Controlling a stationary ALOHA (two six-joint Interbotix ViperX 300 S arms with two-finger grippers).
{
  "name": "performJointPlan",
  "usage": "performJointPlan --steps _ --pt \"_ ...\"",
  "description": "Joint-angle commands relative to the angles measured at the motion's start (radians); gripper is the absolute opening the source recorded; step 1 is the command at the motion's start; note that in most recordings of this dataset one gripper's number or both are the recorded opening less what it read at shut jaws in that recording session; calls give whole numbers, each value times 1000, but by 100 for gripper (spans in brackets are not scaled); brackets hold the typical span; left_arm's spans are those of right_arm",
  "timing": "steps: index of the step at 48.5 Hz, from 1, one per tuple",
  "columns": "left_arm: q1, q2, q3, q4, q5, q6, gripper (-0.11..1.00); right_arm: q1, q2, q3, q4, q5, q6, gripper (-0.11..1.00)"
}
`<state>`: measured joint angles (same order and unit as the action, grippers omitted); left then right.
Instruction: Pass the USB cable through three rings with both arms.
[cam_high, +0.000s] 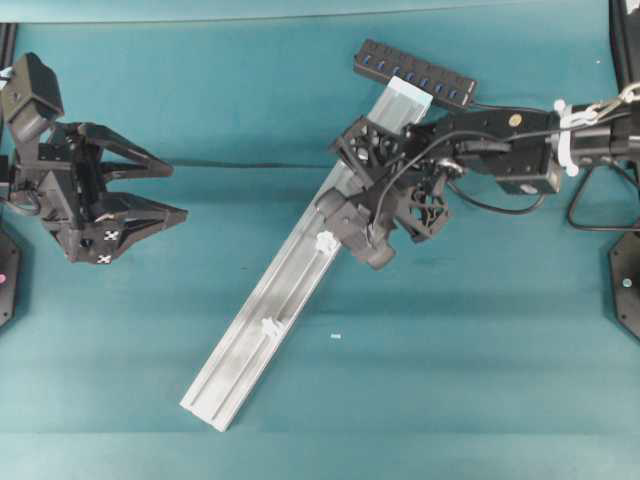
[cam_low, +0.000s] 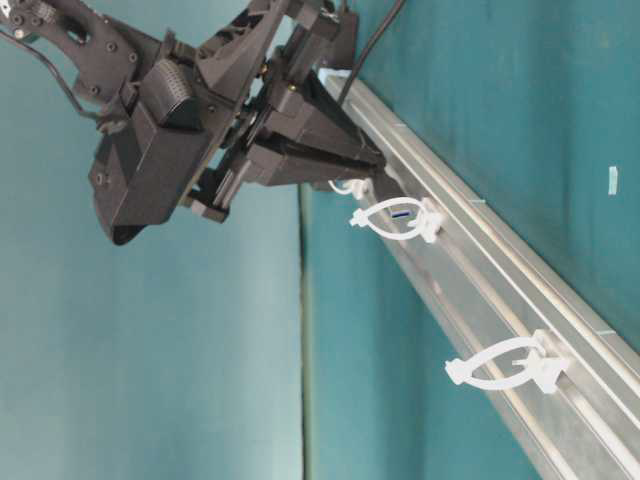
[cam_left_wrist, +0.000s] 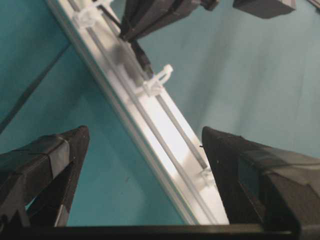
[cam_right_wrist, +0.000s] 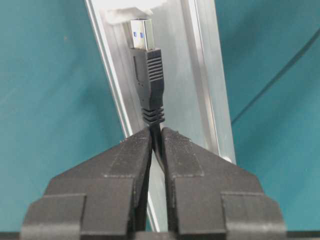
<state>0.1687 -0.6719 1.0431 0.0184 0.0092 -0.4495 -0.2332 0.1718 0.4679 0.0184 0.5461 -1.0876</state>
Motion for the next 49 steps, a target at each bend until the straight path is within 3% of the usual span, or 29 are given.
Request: performJointPlan --steps 1,49 --pt "-2 -5 -11 2 -5 -2 97 15 11 -2 3 -3 9 9" --pt "-2 -5 -5 2 -5 -6 97 63 11 -31 54 -37 55 9"
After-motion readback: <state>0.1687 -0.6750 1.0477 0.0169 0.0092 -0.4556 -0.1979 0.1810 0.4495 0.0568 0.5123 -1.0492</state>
